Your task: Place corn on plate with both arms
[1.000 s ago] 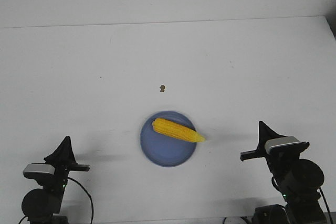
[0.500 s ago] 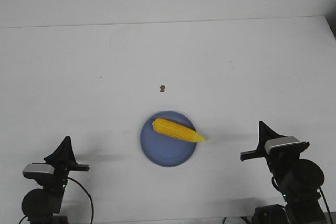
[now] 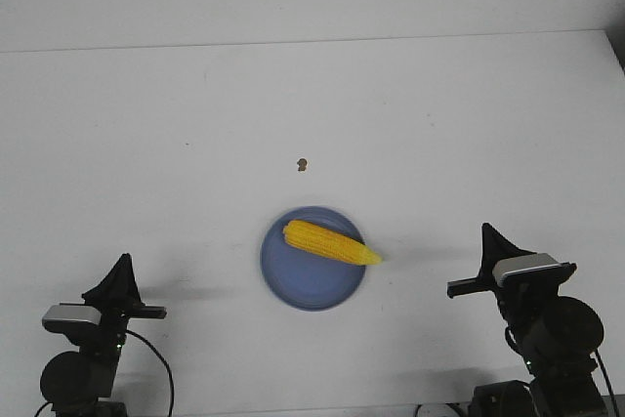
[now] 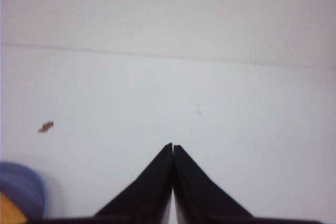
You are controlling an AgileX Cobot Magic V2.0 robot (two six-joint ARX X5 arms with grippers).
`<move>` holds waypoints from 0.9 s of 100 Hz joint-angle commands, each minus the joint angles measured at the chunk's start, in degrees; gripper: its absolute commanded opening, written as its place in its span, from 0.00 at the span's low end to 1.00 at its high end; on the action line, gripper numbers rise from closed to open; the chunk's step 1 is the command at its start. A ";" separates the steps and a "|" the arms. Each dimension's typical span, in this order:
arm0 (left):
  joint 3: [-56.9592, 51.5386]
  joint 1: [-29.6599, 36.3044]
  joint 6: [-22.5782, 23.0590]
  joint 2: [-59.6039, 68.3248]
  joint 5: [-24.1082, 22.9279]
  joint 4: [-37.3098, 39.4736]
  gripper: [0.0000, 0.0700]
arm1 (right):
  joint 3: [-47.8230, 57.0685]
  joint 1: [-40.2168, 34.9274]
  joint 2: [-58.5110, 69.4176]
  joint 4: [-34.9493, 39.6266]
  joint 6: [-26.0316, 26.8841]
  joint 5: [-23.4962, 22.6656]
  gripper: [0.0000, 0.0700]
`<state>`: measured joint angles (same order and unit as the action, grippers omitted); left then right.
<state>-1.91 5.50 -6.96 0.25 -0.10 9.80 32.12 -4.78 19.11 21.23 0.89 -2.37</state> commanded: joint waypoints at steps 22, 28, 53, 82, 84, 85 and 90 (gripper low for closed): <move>1.11 -0.02 -0.17 -0.07 0.04 0.57 0.02 | -7.43 -0.02 -9.01 -9.05 -0.48 4.00 0.00; 1.11 -0.02 -0.17 -0.07 0.04 0.57 0.02 | -10.88 -0.02 -11.80 -12.22 -0.46 4.96 0.00; 1.11 -0.02 -0.17 -0.07 0.04 0.57 0.02 | -21.51 0.09 -19.04 -16.59 0.13 5.44 0.00; 1.11 0.02 -0.17 -0.07 0.04 0.57 0.02 | -26.49 0.35 -19.04 -23.06 0.59 5.62 0.00; 1.11 0.02 -0.17 -0.07 0.04 0.57 0.02 | -26.82 0.35 -19.04 -23.69 0.59 5.81 0.00; 1.11 0.02 -0.17 -0.07 0.04 0.57 0.02 | -27.04 0.35 -19.04 -24.06 0.59 5.95 0.00; 1.11 0.02 -0.17 -0.07 0.04 0.59 0.02 | -27.93 0.35 -19.04 -25.59 0.61 6.62 0.00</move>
<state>-1.91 5.50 -6.96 0.25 -0.10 9.82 5.32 -4.45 0.16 -2.72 0.89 3.49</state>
